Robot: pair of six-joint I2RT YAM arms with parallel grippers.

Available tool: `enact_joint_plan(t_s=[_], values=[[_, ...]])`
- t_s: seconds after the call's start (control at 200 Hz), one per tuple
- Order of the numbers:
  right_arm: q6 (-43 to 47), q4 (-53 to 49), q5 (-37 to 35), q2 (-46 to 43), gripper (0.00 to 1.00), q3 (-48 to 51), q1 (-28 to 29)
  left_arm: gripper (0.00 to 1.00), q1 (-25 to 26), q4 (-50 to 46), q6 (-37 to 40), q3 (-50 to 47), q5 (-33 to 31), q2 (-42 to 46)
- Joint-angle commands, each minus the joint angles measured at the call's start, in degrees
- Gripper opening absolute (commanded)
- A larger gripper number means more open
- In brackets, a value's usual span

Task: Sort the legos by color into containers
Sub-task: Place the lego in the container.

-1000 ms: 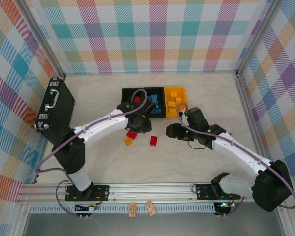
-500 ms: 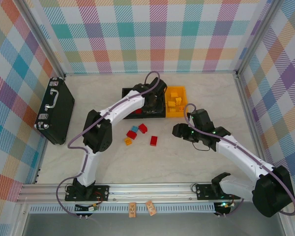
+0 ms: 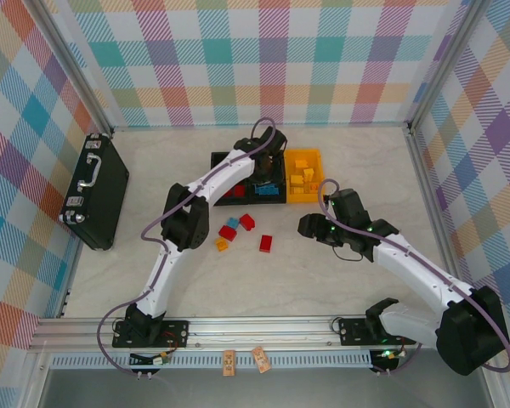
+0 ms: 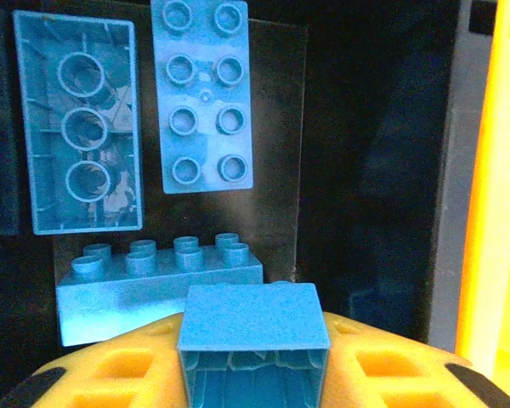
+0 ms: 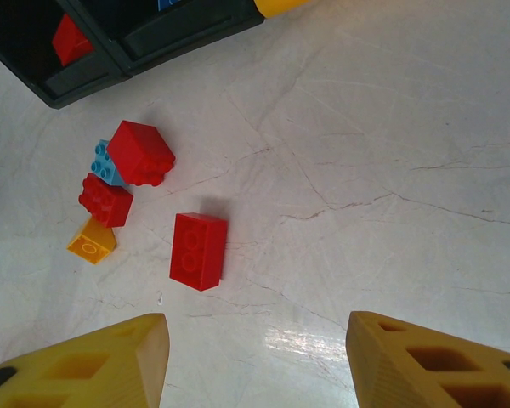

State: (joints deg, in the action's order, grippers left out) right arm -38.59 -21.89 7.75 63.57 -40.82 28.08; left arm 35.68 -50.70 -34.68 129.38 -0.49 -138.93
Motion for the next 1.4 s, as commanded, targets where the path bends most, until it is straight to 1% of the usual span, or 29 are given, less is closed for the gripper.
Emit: enact_joint_plan(t_s=[0.0,0.185,0.355,0.675,0.945,1.13,1.255,1.4], values=[[-0.38,1.22,0.42,1.08,0.58,0.71,-0.39,0.44,-0.23,0.83,-0.11,2.18,1.78,-0.28],[-0.45,1.93,1.04,2.24,0.58,0.46,-0.39,0.52,-0.14,0.96,-0.35,1.99,2.48,1.08],[-0.70,2.37,1.54,2.55,0.58,0.31,-0.39,0.53,0.31,1.85,-0.33,-0.89,2.95,5.26],[-0.46,2.34,2.51,2.88,0.58,0.05,-0.39,0.56,1.32,7.28,0.73,-16.18,2.89,18.21],[0.11,0.63,3.15,3.18,0.58,-1.40,-0.21,0.56,1.92,9.10,2.37,-29.19,2.43,28.49],[-0.03,-0.70,2.67,4.84,0.58,-2.77,1.39,0.56,2.02,11.33,2.69,-40.48,3.10,36.10],[-0.83,0.07,3.05,5.49,0.58,-2.56,2.29,0.53,2.82,11.89,3.32,-46.49,4.23,39.19],[-1.31,0.00,3.39,5.36,0.58,-2.31,3.22,0.51,4.78,11.92,4.43,-50.50,4.18,40.58]])
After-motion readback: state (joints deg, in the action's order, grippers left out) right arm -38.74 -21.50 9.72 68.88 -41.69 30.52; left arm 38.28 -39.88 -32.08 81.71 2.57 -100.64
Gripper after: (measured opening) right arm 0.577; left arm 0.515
